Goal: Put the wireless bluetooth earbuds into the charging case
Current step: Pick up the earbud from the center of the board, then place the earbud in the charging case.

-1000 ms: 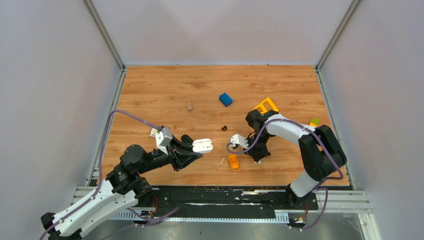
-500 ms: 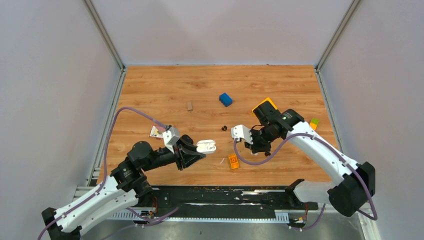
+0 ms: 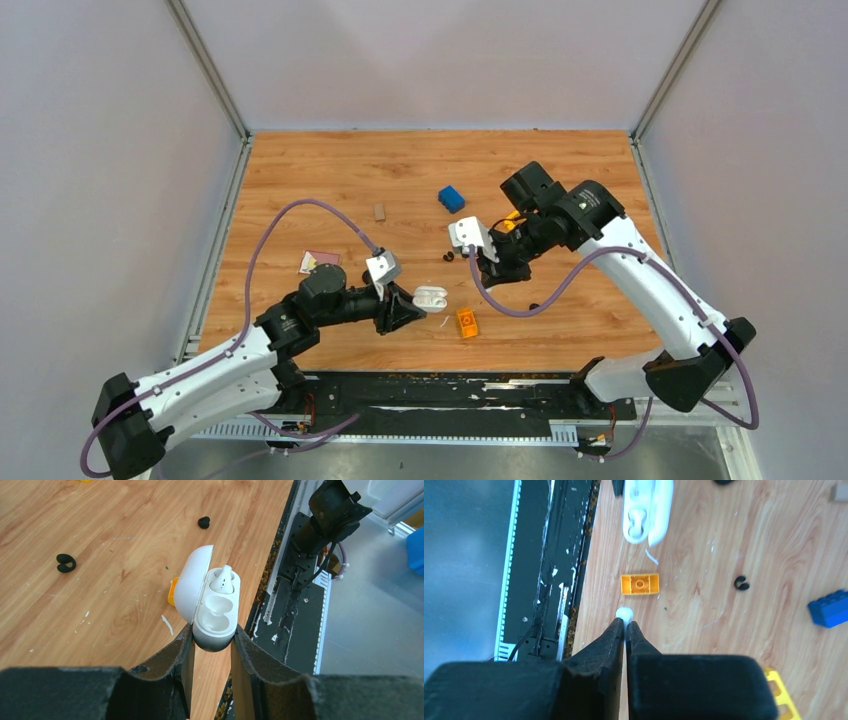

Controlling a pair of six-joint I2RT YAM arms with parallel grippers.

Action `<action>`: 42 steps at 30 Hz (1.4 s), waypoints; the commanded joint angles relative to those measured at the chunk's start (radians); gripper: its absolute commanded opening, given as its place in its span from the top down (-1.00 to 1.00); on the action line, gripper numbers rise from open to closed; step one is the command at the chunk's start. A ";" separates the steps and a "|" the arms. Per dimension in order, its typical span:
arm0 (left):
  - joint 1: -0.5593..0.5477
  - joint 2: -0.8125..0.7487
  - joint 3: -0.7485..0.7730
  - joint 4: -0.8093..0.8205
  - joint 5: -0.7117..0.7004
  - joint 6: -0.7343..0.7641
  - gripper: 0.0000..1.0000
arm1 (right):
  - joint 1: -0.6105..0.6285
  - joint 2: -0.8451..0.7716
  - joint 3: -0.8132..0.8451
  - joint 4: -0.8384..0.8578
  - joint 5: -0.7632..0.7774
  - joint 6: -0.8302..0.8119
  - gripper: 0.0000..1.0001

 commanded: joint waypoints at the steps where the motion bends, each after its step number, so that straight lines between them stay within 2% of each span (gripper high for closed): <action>1: 0.000 0.057 0.053 0.094 0.042 0.040 1.00 | 0.050 0.052 0.137 -0.075 -0.084 -0.037 0.89; 5: 0.000 0.100 0.049 0.131 0.103 0.049 0.98 | 0.099 0.096 0.185 -0.030 -0.105 0.034 0.90; 9: 0.000 0.108 0.045 0.163 0.134 0.046 0.95 | 0.147 0.134 0.183 0.040 -0.062 0.102 0.90; 14: 0.000 0.101 0.053 0.170 0.148 0.043 0.99 | 0.182 0.184 0.209 0.042 -0.086 0.137 0.90; 21: 0.000 0.108 0.062 0.151 0.173 0.040 1.00 | 0.262 0.189 0.204 0.102 0.003 0.182 0.90; 42: -0.001 0.120 0.059 0.218 0.210 -0.024 1.00 | 0.303 0.183 0.138 0.175 0.043 0.187 0.91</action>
